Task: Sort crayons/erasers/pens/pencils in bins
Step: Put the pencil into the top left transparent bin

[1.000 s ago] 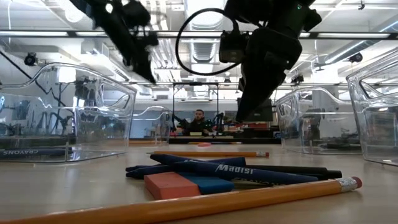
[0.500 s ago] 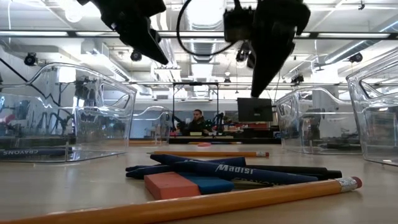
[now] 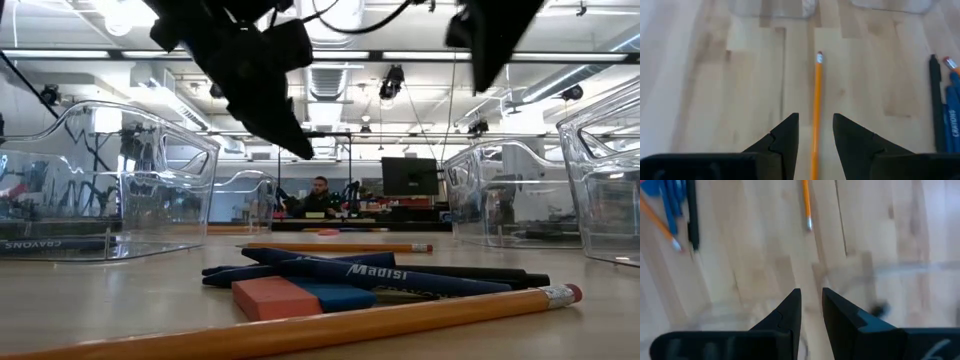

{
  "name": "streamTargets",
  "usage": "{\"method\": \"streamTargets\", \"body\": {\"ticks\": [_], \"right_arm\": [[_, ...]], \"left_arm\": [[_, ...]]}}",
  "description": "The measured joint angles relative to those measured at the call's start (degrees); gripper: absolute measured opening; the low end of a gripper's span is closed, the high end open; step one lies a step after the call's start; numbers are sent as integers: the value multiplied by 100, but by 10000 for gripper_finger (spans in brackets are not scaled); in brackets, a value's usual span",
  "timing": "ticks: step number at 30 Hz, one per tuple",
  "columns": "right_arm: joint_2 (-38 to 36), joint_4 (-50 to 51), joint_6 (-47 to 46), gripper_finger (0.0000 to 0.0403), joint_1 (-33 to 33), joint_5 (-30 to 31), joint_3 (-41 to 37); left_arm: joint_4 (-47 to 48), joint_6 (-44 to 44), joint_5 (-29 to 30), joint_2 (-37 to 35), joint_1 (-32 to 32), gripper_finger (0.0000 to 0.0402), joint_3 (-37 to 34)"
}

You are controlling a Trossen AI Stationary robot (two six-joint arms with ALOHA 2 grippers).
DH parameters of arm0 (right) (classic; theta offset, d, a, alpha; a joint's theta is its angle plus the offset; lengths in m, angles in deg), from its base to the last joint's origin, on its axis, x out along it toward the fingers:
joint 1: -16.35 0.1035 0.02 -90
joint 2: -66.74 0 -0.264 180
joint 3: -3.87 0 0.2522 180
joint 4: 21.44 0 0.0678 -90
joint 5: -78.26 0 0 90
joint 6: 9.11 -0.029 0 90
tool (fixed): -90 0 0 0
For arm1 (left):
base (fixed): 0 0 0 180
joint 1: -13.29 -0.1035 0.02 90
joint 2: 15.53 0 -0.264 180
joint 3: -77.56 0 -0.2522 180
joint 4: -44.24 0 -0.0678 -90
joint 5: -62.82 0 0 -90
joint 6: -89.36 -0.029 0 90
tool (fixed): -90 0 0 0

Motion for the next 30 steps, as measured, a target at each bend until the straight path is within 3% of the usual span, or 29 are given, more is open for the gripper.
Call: {"method": "streamTargets", "body": {"ticks": [4, 9, 19, 30], "right_arm": [[-364, 484, -380, 68, 266, 437, -154], [-1024, 394, -742, 68, 367, 921, -557], [-2296, 254, -1605, 68, 377, 972, -1606], [-2801, 202, -1810, 68, 377, 965, -2198]], "left_arm": [[-283, 156, -123, 195, 131, 107, 0], [-783, 138, -123, 553, 270, 107, 82], [-849, 161, 46, 1549, 367, 107, 689], [-864, 159, 268, 2377, 355, 107, 1154]]}}
